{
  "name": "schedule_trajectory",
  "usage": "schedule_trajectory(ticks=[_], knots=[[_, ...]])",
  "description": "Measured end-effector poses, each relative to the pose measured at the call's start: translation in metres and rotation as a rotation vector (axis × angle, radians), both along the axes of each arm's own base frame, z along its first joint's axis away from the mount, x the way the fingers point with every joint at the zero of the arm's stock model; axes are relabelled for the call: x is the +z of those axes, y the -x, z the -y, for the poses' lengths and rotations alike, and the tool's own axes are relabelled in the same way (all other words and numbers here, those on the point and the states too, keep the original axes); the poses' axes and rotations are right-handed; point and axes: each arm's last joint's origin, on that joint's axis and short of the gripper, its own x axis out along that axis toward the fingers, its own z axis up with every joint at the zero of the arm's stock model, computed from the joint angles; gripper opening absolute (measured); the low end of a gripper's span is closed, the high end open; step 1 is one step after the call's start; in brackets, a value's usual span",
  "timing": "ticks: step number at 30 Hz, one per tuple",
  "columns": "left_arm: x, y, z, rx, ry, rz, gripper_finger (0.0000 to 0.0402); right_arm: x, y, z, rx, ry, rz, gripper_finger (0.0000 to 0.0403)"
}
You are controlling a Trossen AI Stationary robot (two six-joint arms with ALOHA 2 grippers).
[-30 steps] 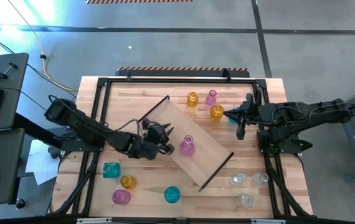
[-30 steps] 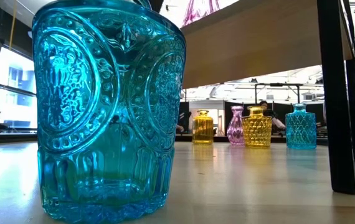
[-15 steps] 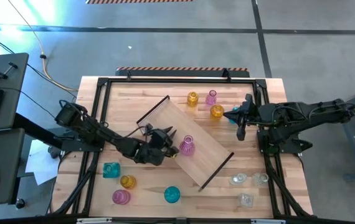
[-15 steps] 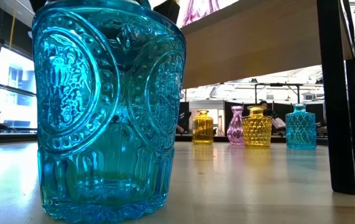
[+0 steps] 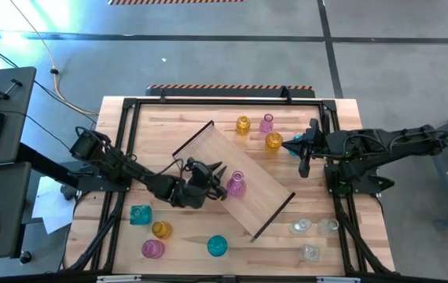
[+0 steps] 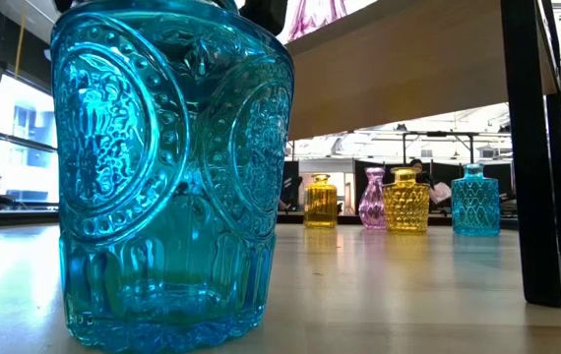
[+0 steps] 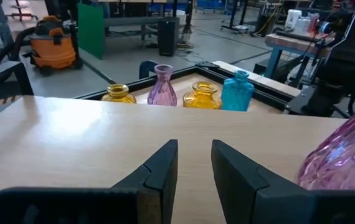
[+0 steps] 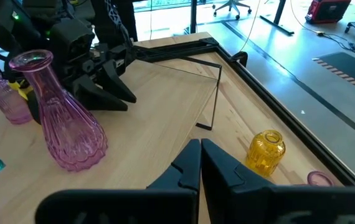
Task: Sort vases onto shelf
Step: Put the middle pink flower vase on the shelf
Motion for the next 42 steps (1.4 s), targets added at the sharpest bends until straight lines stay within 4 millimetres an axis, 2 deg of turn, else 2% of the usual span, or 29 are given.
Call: schedule_trajectory(ticks=[10,19,34,42], knots=[[0.003,0.000,0.004,-0.009,0.020,0.044,0.0087,0.000,0.000,0.000,0.005,-0.001,-0.001,0.0000],[-0.015,-0.017,0.010,0.005,-0.022,0.068,0.0087,0.000,0.000,-0.001,0.015,-0.009,0.000,0.0000],[-0.002,-0.034,0.016,-0.104,0.020,0.099,0.0087,0.000,0.000,-0.001,0.035,-0.011,-0.004,0.0000],[-0.006,-0.044,0.020,-0.113,0.020,0.099,0.0087,0.000,0.000,-0.001,0.037,-0.010,-0.004,0.0000]])
